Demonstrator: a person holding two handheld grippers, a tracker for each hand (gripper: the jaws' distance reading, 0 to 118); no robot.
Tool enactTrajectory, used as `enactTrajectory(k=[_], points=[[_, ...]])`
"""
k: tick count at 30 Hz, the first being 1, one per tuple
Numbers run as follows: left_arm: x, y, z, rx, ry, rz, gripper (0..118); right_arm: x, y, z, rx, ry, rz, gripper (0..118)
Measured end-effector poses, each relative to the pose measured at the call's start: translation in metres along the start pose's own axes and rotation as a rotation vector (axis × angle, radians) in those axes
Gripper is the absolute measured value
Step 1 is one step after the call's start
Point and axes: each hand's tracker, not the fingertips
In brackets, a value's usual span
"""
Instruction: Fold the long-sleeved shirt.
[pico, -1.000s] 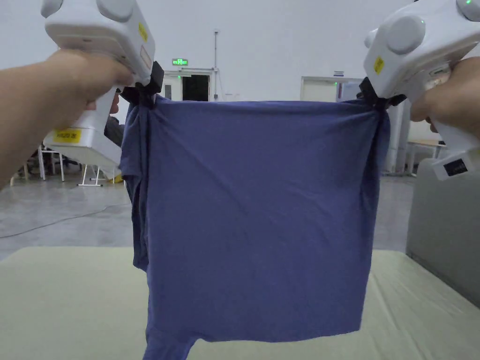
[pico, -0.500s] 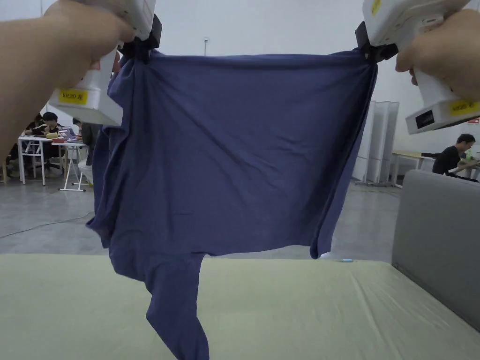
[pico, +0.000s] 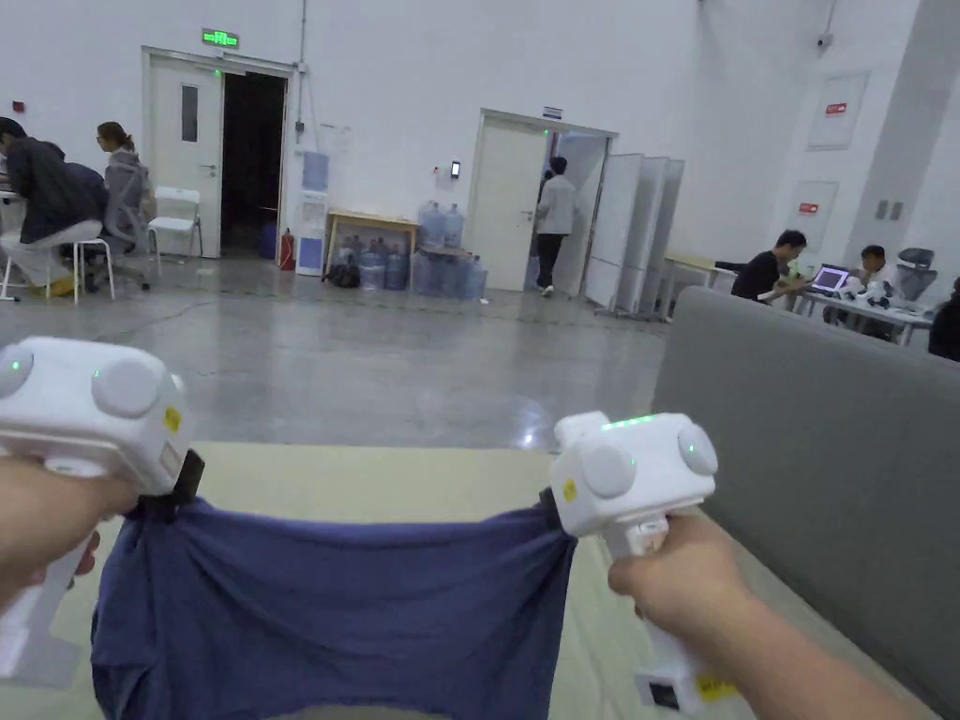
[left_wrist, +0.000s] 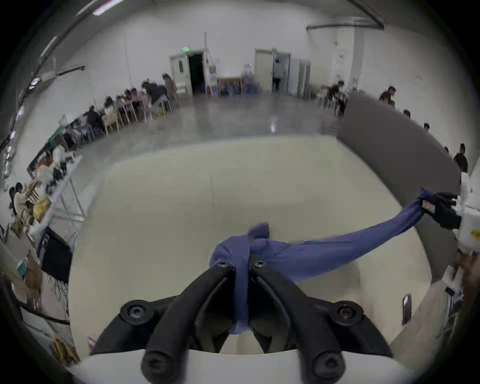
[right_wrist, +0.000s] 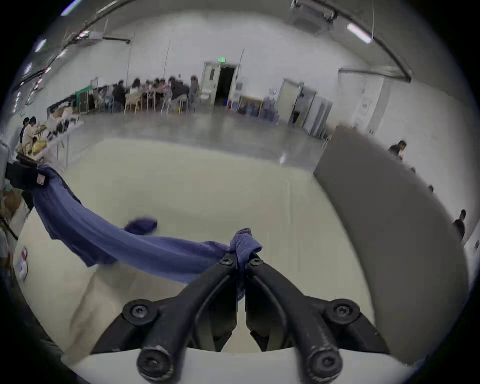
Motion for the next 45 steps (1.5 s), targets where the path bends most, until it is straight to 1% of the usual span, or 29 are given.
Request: enactTrajectory(k=[4, 6, 9, 11, 15, 18, 19, 21, 22, 24, 27, 30, 33, 37, 39, 45], points=[[0.007, -0.07, -0.015, -0.057, -0.042, -0.017, 0, -0.001, -0.083, -0.02, -0.076, 0.048, -0.035, 0], [0.011, -0.1, -0.01, -0.067, -0.06, -0.031, 0, 0.0, -0.116, -0.015, -0.094, 0.072, -0.03, 0], [0.024, -0.151, 0.02, -0.069, -0.078, -0.065, 0, 0.0, -0.159, 0.008, -0.084, 0.098, 0.014, 0], [0.029, -0.182, 0.039, -0.074, -0.107, -0.074, 0, 0.0, -0.185, 0.024, -0.09, 0.114, 0.027, 0], [0.04, -0.248, 0.074, -0.1, -0.14, -0.078, 0, 0.0, -0.239, 0.058, -0.115, 0.148, -0.002, 0], [0.048, -0.291, 0.102, -0.113, -0.153, -0.093, 0, -0.002, -0.276, 0.081, -0.131, 0.155, 0.017, 0], [0.042, -0.304, 0.1, -0.118, -0.148, -0.089, 0, -0.001, -0.29, 0.088, -0.14, 0.161, 0.022, 0], [0.041, -0.328, 0.109, -0.132, -0.145, -0.056, 0, 0.0, -0.311, 0.098, -0.161, 0.174, 0.015, 0], [0.04, -0.343, 0.114, -0.144, -0.165, -0.018, 0, 0.0, -0.324, 0.102, -0.186, 0.188, 0.008, 0], [0.037, -0.367, 0.115, -0.172, -0.183, 0.033, 0, -0.002, -0.342, 0.111, -0.211, 0.198, 0.012, 0], [0.039, -0.4, 0.12, -0.175, -0.166, 0.04, 0, -0.006, -0.366, 0.124, -0.238, 0.197, 0.058, 0], [0.039, -0.425, 0.116, -0.218, -0.176, 0.072, 0, -0.009, -0.385, 0.13, -0.284, 0.197, 0.088, 0], [0.045, -0.449, 0.102, -0.273, -0.167, 0.06, 0, -0.012, -0.407, 0.124, -0.334, 0.196, 0.123, 0], [0.046, -0.476, 0.065, -0.365, -0.151, 0.067, 0, -0.017, -0.432, 0.1, -0.424, 0.196, 0.122, 0], [0.052, -0.485, 0.058, -0.386, -0.152, 0.073, 0, -0.019, -0.439, 0.091, -0.456, 0.196, 0.116, 0], [0.044, -0.498, 0.033, -0.421, -0.155, 0.098, 0, -0.021, -0.437, 0.087, -0.473, 0.194, 0.091, 0]])
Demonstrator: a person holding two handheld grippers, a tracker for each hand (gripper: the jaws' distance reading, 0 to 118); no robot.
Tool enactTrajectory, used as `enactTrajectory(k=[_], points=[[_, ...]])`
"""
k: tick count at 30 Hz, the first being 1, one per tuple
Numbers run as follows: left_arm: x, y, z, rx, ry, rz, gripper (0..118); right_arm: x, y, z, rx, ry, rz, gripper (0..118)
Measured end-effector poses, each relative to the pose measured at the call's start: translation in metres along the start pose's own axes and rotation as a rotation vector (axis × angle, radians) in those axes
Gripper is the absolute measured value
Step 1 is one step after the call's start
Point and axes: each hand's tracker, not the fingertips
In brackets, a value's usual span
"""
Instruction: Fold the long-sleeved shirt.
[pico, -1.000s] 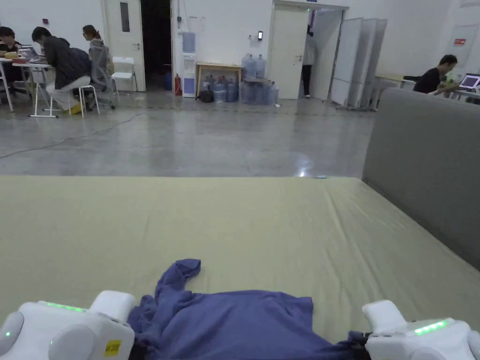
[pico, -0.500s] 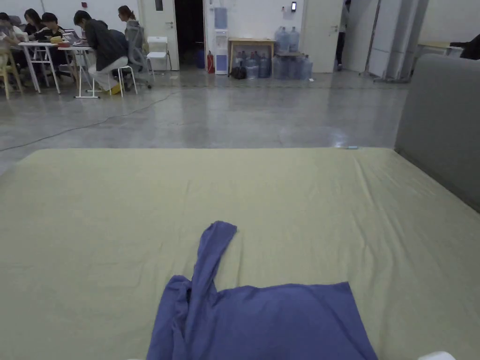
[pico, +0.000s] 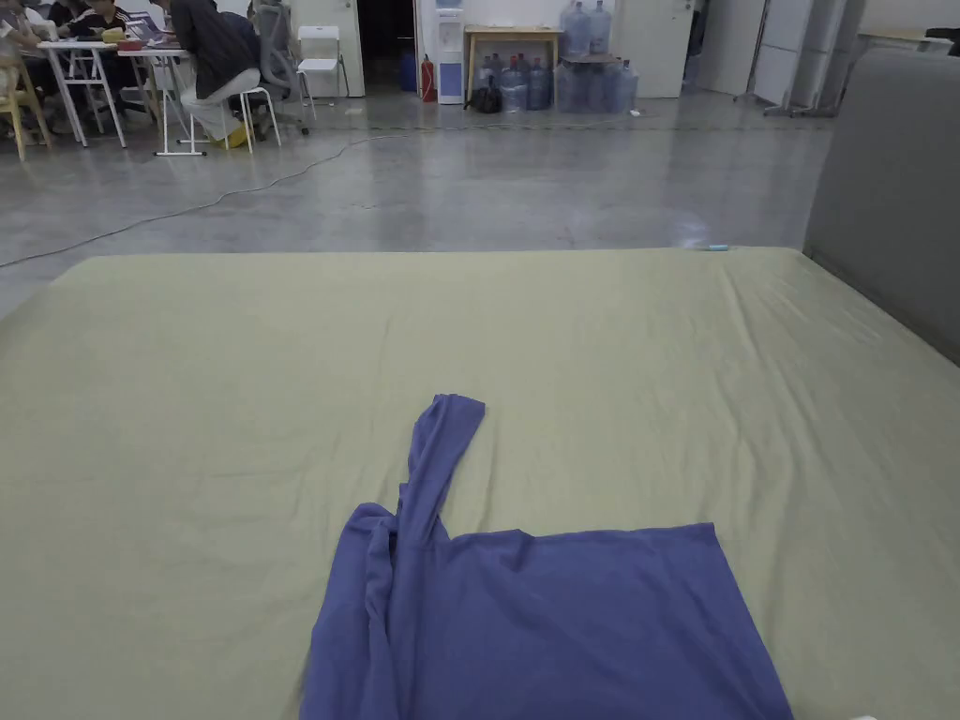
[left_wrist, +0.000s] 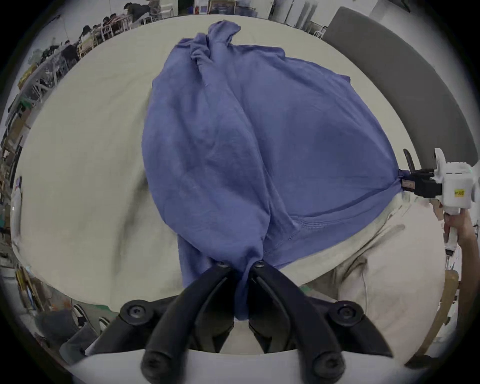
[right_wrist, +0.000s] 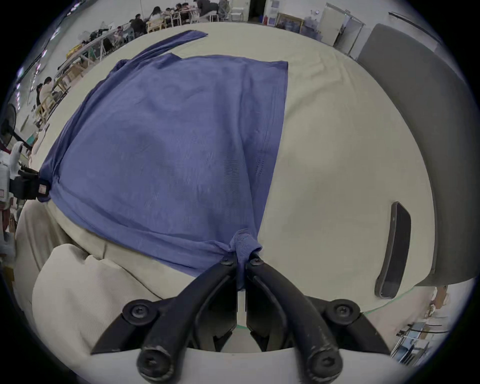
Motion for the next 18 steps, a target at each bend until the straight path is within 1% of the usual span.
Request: enactTrajectory(k=[2, 3, 4, 5, 6, 7, 8, 9, 10, 11, 14, 15, 16, 17, 18], points=[[-0.001, 0.003, -0.003, -0.009, -0.006, 0.01, 0, 0.001, 0.0, -0.002, -0.004, 0.007, -0.008, 0], [-0.002, 0.004, -0.005, -0.012, -0.01, 0.014, 0, 0.002, 0.001, -0.002, -0.003, 0.016, -0.027, 2], [-0.003, 0.005, -0.005, -0.015, -0.014, 0.026, 0, 0.007, 0.001, -0.003, 0.001, 0.029, -0.057, 8], [-0.005, 0.006, -0.002, -0.016, -0.019, 0.043, 1, 0.011, 0.002, -0.001, 0.004, 0.046, -0.088, 21], [-0.006, 0.007, 0.002, -0.007, -0.022, 0.066, 11, 0.016, 0.005, 0.006, 0.003, 0.045, -0.111, 44], [-0.006, 0.007, 0.016, 0.03, -0.019, 0.083, 54, 0.021, 0.006, 0.02, 0.025, 0.016, -0.149, 78], [-0.006, 0.006, 0.027, 0.052, -0.029, 0.083, 97, 0.026, 0.006, 0.029, 0.052, -0.002, -0.168, 90], [-0.005, 0.003, 0.044, 0.115, -0.036, 0.076, 118, 0.032, 0.006, 0.049, 0.122, 0.014, -0.178, 91], [0.001, -0.004, 0.069, 0.208, -0.063, 0.098, 113, 0.035, 0.007, 0.066, 0.166, 0.028, -0.181, 91], [0.005, -0.004, 0.078, 0.22, -0.063, 0.071, 114, 0.037, 0.007, 0.079, 0.194, 0.029, -0.188, 91], [0.008, -0.012, 0.08, 0.205, -0.029, 0.058, 114, 0.036, 0.007, 0.105, 0.248, 0.043, -0.233, 90], [0.009, -0.014, 0.073, 0.183, -0.027, 0.05, 110, 0.033, 0.007, 0.107, 0.256, 0.057, -0.257, 85], [0.012, -0.016, 0.068, 0.172, -0.024, 0.046, 84, 0.025, 0.007, 0.106, 0.26, 0.077, -0.274, 55], [0.013, -0.017, 0.063, 0.167, -0.023, 0.042, 42, 0.021, 0.007, 0.104, 0.27, 0.091, -0.288, 8], [0.015, -0.022, 0.057, 0.157, -0.023, 0.043, 0, 0.013, 0.007, 0.1, 0.268, 0.097, -0.298, 0]])
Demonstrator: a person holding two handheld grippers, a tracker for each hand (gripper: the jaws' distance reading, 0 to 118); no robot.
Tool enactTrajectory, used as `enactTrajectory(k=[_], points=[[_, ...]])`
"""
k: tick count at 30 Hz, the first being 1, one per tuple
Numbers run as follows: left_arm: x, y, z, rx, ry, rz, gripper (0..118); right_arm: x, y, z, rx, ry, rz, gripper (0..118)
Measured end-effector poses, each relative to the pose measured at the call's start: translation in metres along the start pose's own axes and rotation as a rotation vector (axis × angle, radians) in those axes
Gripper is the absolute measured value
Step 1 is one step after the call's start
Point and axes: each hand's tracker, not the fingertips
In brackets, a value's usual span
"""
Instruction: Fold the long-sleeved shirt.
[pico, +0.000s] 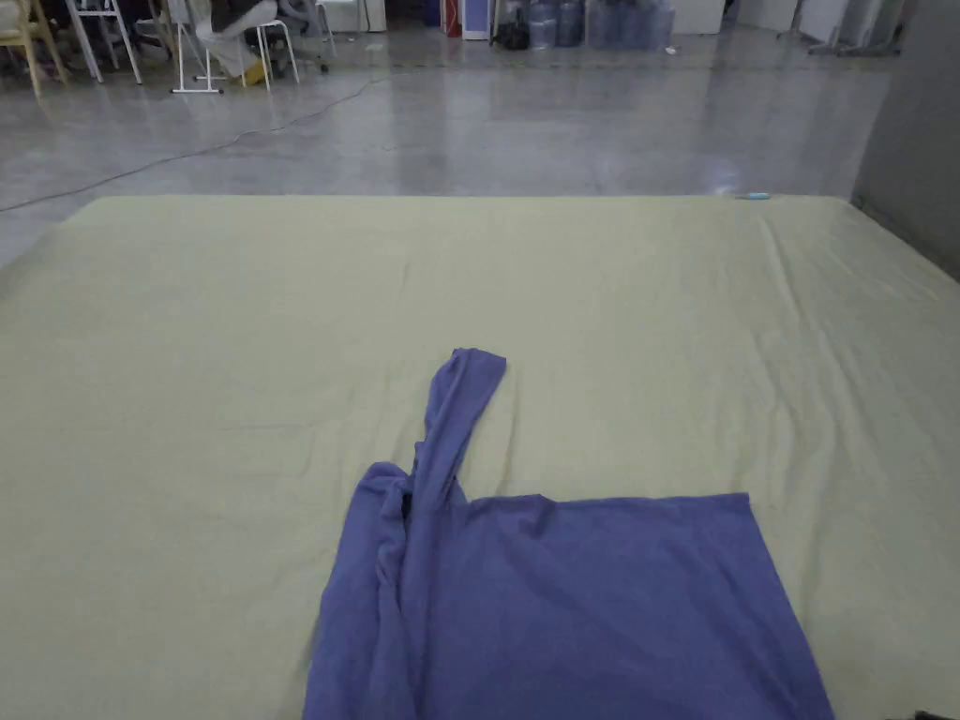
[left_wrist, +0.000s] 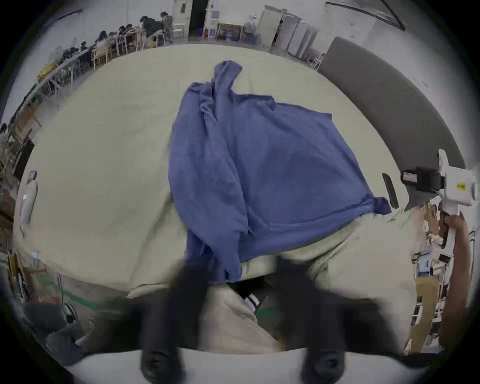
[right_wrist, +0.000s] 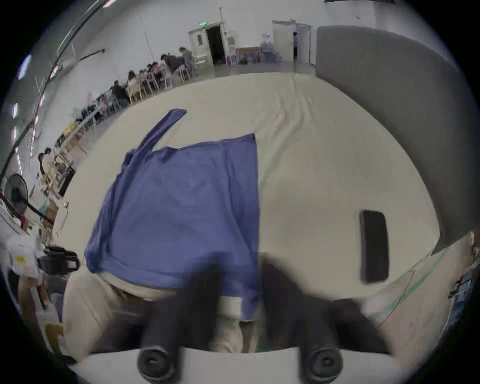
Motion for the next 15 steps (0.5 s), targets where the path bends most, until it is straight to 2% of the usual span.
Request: enactTrajectory(k=[2, 5, 8, 13, 15], points=[[0.002, -0.002, -0.012, -0.024, -0.002, 0.041, 0, -0.014, -0.012, -0.015, 0.0, 0.005, -0.005, 0], [0.013, 0.013, -0.003, -0.025, -0.04, 0.045, 0, -0.034, -0.021, -0.031, -0.005, 0.072, 0.003, 0], [0.017, 0.056, -0.001, 0.0, -0.049, 0.0, 0, -0.047, -0.007, -0.045, 0.009, 0.143, -0.001, 0], [0.019, 0.176, -0.018, 0.077, -0.073, -0.089, 0, -0.058, 0.002, -0.073, 0.064, 0.209, -0.068, 0], [0.019, 0.235, -0.037, 0.103, -0.077, -0.123, 0, -0.059, 0.008, -0.076, 0.059, 0.24, -0.056, 0]])
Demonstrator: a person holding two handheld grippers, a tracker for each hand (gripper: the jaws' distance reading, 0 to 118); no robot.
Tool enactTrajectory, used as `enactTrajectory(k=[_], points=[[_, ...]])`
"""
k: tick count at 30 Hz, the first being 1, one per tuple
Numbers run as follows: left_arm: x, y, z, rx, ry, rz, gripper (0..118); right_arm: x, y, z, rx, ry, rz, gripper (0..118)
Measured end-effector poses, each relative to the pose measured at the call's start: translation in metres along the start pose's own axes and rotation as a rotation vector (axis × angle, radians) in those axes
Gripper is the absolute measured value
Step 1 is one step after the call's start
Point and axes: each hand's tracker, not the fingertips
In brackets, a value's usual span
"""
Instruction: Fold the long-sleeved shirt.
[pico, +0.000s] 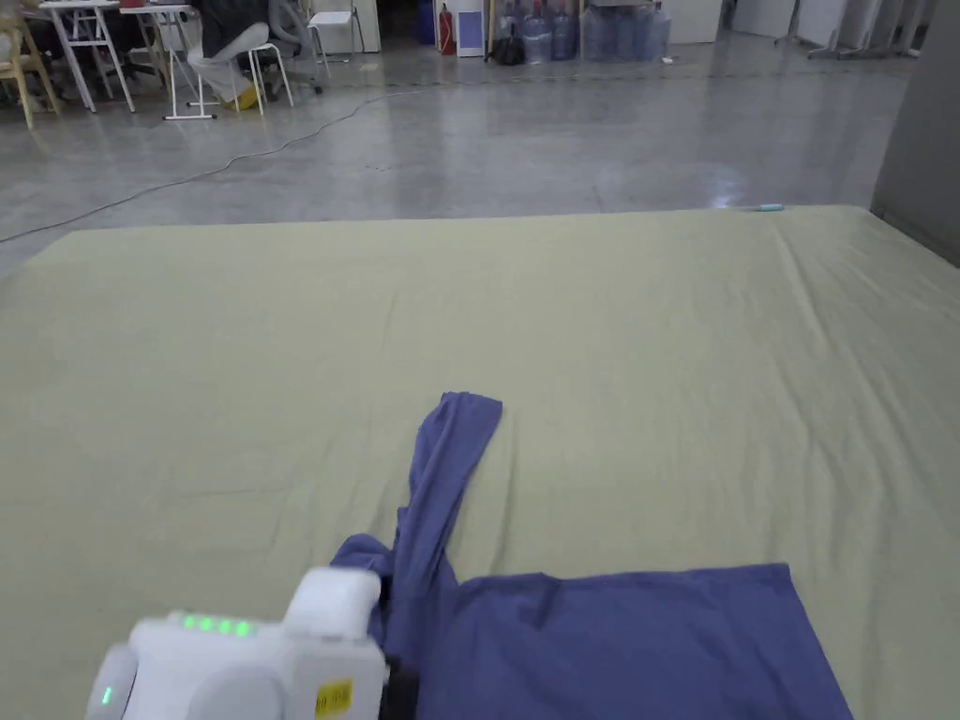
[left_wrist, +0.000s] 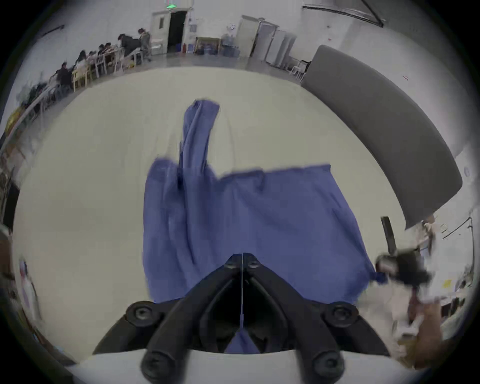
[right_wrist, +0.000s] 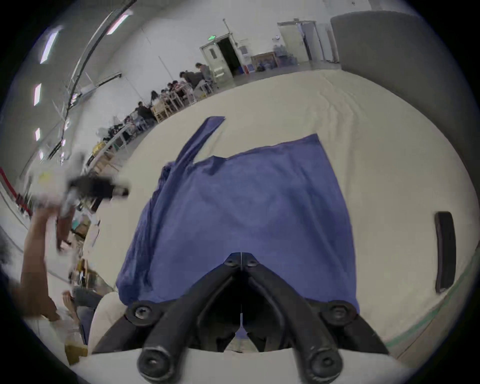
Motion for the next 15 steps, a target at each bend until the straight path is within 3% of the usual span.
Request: enactTrajectory(k=[2, 4, 8, 9, 10, 11, 15], points=[[-0.012, 0.063, -0.038, 0.018, 0.065, -0.058, 0, 0.0, -0.003, 0.001, 0.021, 0.033, 0.05, 0], [-0.026, 0.132, -0.082, 0.031, 0.152, -0.061, 0, -0.002, 0.002, 0.008, 0.053, 0.046, 0.048, 0], [-0.049, 0.236, -0.166, 0.01, 0.164, 0.053, 0, -0.009, 0.003, 0.006, 0.057, 0.043, 0.091, 0], [-0.046, 0.249, -0.176, 0.013, 0.183, 0.064, 13, -0.01, 0.003, 0.005, 0.051, 0.051, 0.096, 0], [-0.047, 0.265, -0.191, 0.018, 0.192, 0.106, 74, -0.009, 0.002, 0.004, 0.047, 0.052, 0.096, 0], [-0.048, 0.274, -0.204, 0.01, 0.213, 0.086, 115, -0.01, 0.004, 0.004, 0.045, 0.053, 0.093, 0], [-0.041, 0.296, -0.242, -0.024, 0.279, 0.119, 112, -0.004, 0.007, 0.004, 0.042, 0.083, 0.066, 0]])
